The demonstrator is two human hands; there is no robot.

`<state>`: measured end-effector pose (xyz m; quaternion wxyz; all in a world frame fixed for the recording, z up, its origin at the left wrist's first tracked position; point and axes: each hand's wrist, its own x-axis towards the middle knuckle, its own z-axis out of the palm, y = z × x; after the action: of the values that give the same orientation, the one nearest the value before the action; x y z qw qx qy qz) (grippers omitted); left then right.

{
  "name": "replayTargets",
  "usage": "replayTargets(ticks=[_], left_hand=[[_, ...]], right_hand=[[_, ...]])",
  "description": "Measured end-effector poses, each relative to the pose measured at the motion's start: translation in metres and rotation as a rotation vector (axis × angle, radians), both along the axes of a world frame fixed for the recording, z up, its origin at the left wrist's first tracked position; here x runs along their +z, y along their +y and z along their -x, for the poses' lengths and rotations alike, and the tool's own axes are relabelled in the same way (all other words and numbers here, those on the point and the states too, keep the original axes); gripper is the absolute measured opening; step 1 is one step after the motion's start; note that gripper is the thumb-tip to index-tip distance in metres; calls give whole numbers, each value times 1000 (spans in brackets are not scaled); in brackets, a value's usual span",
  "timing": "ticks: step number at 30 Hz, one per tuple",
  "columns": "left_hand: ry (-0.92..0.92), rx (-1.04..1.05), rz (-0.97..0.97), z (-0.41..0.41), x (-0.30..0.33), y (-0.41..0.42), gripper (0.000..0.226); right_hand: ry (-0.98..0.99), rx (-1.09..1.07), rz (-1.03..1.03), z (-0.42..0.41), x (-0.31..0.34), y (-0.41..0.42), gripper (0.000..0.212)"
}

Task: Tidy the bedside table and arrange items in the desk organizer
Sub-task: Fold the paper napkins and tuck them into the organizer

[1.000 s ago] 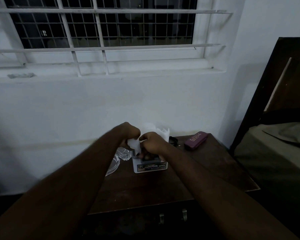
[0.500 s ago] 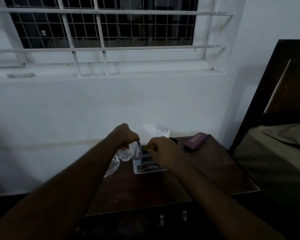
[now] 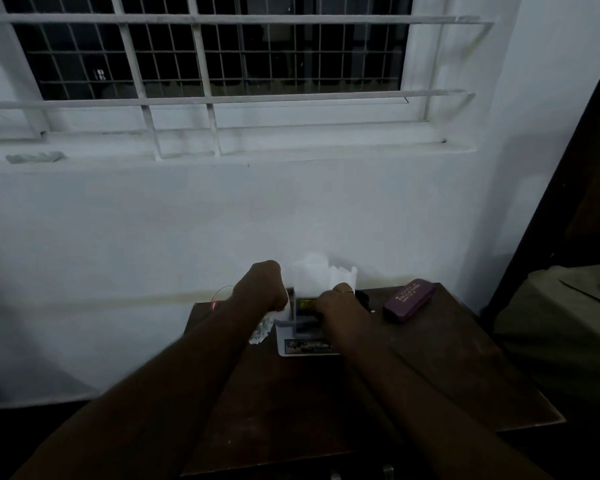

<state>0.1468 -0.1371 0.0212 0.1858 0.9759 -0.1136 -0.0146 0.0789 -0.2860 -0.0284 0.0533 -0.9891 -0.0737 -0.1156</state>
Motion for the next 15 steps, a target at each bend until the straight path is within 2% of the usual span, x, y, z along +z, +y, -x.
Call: replayTargets(ticks=[4, 15], left_hand=[[-109, 2, 8, -20, -11, -4, 19], [-227, 1, 33, -53, -20, -7, 16]], right_hand=[[-19, 37, 36, -29, -6, -4, 29], [-117, 20, 8, -69, -6, -3, 28]])
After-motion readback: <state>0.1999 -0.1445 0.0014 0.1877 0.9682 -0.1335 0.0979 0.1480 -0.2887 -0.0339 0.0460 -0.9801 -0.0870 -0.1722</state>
